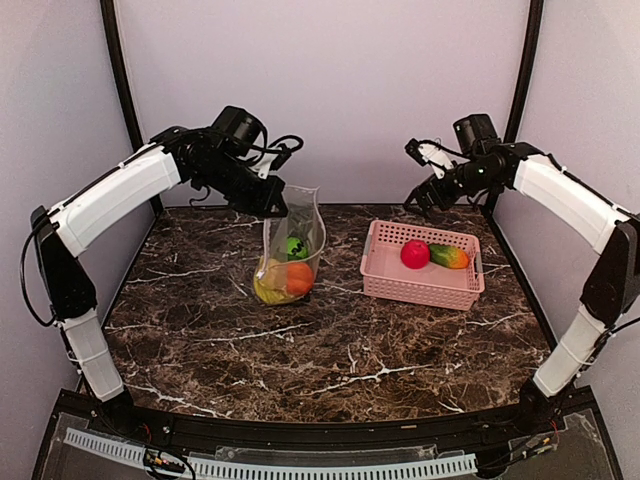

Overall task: Place the food in the zip-top bag and seal the zipper
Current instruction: Pick up the fake fruit from the bin.

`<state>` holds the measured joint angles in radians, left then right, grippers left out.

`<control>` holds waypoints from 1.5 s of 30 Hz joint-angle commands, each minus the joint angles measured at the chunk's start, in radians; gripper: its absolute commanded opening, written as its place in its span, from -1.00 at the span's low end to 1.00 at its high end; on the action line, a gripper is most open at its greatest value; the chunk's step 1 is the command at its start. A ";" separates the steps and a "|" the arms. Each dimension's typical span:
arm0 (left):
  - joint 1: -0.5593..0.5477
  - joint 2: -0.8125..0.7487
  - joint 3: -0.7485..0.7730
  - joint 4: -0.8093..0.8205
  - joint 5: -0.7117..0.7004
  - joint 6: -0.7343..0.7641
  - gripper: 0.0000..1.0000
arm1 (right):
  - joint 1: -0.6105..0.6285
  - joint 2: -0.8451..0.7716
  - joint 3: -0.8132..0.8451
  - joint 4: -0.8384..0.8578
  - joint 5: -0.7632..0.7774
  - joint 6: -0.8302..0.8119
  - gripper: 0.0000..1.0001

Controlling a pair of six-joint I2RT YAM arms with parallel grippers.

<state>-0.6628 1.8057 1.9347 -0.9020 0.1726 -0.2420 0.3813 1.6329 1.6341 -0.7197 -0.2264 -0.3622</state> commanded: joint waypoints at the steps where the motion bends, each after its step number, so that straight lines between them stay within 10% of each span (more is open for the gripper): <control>1: 0.005 -0.056 -0.026 0.082 0.000 0.105 -0.99 | -0.047 -0.015 -0.107 0.066 -0.022 -0.010 0.97; 15: 0.086 -0.271 -0.468 0.464 0.139 0.076 -0.99 | -0.095 -0.022 -0.244 0.095 -0.082 -0.045 0.97; 45: 0.086 -0.520 -0.700 0.728 0.189 0.147 -0.98 | -0.111 0.134 -0.163 0.066 -0.096 0.001 0.97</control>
<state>-0.5762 1.3300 1.2526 -0.2504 0.3309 -0.1131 0.2749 1.7622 1.4528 -0.6647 -0.3416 -0.3782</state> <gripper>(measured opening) 0.011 0.986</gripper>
